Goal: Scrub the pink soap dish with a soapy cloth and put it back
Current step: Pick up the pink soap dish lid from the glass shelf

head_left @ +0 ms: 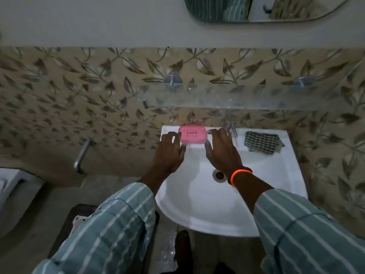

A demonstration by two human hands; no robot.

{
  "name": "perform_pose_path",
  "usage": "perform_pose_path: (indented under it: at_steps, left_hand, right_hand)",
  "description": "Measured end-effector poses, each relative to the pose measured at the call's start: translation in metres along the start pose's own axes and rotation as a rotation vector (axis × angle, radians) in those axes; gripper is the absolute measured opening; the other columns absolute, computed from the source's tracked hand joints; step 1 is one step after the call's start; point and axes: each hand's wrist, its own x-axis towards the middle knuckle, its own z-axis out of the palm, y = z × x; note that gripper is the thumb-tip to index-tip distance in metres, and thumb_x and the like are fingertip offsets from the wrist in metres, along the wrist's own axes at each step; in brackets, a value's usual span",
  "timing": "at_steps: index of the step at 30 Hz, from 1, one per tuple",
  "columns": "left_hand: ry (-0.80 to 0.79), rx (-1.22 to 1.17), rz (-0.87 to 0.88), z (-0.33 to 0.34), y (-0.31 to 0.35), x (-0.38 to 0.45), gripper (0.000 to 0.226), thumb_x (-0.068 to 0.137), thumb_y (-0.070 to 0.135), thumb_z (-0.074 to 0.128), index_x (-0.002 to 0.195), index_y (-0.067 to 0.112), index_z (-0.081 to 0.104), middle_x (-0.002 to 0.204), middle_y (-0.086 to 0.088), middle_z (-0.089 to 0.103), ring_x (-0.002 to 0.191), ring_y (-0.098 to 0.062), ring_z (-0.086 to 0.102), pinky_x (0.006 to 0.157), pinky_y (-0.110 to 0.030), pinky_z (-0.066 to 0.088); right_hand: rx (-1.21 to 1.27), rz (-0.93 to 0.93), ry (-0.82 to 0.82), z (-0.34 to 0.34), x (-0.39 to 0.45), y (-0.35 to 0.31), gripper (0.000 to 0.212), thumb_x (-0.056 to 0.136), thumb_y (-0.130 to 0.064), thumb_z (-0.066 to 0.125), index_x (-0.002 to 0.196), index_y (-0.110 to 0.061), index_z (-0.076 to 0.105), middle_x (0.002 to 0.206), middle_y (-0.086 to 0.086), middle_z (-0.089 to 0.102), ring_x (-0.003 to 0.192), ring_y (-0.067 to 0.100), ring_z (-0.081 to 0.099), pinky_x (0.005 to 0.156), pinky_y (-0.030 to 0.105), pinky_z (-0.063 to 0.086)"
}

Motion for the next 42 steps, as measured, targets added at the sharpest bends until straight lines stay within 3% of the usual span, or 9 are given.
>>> perform_pose_path:
  at_steps: [8,12,16,20,23,26,30,35,42]
  left_hand:
    - [-0.127,-0.107,-0.199,0.027,-0.013,0.047,0.042,0.105,0.024,0.044,0.136,-0.002,0.054,0.122,-0.026,0.058,0.112,-0.042,0.056,0.090,-0.052,0.052]
    - [-0.188,-0.206,-0.425,0.035,-0.012,0.070,0.035,0.106,0.029,0.039,0.116,0.001,0.058,0.114,-0.023,0.060,0.109,-0.040,0.058,0.087,-0.049,0.050]
    - [-0.196,-0.279,-0.512,0.041,-0.015,0.088,0.039,0.106,0.030,0.039,0.096,0.001,0.062,0.102,-0.023,0.065,0.100,-0.039,0.062,0.078,-0.045,0.051]
    - [-0.211,-0.350,-0.576,0.051,-0.018,0.097,0.044,0.105,0.030,0.040,0.089,0.000,0.068,0.097,-0.025,0.071,0.093,-0.041,0.067,0.071,-0.038,0.049]
    - [-0.215,-0.404,-0.619,0.055,-0.023,0.099,0.041,0.104,0.022,0.046,0.083,-0.004,0.070,0.093,-0.027,0.073,0.089,-0.042,0.068,0.066,-0.031,0.038]
    - [-0.207,-0.449,-0.675,0.052,-0.027,0.099,0.037,0.103,0.017,0.049,0.088,-0.007,0.073,0.095,-0.026,0.074,0.093,-0.041,0.069,0.070,-0.031,0.041]
    - [-0.185,-0.504,-0.729,0.049,-0.032,0.098,0.044,0.106,0.025,0.049,0.090,-0.009,0.073,0.097,-0.030,0.074,0.097,-0.042,0.069,0.078,-0.034,0.045]
    - [-0.117,-0.552,-0.769,0.041,-0.030,0.098,0.041,0.106,0.024,0.050,0.100,-0.009,0.074,0.108,-0.029,0.073,0.104,-0.041,0.069,0.090,-0.037,0.049]
    - [-0.064,-0.417,-0.669,0.029,-0.026,0.102,0.038,0.101,0.020,0.050,0.092,-0.007,0.075,0.099,-0.029,0.074,0.095,-0.040,0.070,0.083,-0.037,0.048]
  right_hand:
    - [0.236,0.366,-0.011,0.042,0.048,0.014,0.025,0.090,-0.009,0.056,0.114,-0.003,0.060,0.104,0.017,0.064,0.099,0.032,0.060,0.085,0.042,0.052]
    - [0.246,0.507,-0.121,0.058,0.069,0.027,0.028,0.094,-0.013,0.053,0.117,0.000,0.061,0.111,0.021,0.066,0.106,0.035,0.062,0.092,0.040,0.051]
    - [0.293,0.564,-0.187,0.065,0.081,0.035,0.019,0.094,-0.004,0.051,0.102,0.008,0.064,0.102,0.023,0.068,0.099,0.036,0.063,0.079,0.032,0.047]
    - [0.356,0.621,-0.273,0.074,0.095,0.043,0.022,0.089,0.000,0.049,0.069,-0.006,0.055,0.075,0.012,0.060,0.089,0.038,0.065,0.064,0.027,0.040]
    - [0.438,0.689,-0.328,0.080,0.103,0.047,0.022,0.087,-0.010,0.050,0.094,0.001,0.067,0.098,0.018,0.068,0.097,0.038,0.065,0.083,0.042,0.056]
    - [0.645,0.829,-0.231,0.080,0.105,0.041,0.018,0.085,-0.005,0.055,0.097,0.004,0.067,0.092,0.017,0.067,0.084,0.035,0.068,0.077,0.052,0.060]
    - [0.800,0.919,-0.202,0.077,0.105,0.041,0.017,0.088,0.000,0.060,0.102,0.009,0.064,0.090,0.020,0.065,0.064,0.024,0.063,0.067,0.043,0.061]
    - [0.801,0.933,-0.246,0.071,0.109,0.041,0.022,0.089,-0.004,0.060,0.108,0.006,0.064,0.099,0.019,0.069,0.067,0.024,0.067,0.043,0.024,0.051]
    - [0.756,0.917,-0.226,0.069,0.114,0.032,0.022,0.087,-0.010,0.054,0.102,-0.005,0.068,0.096,0.012,0.072,0.078,0.025,0.070,0.050,0.030,0.057]
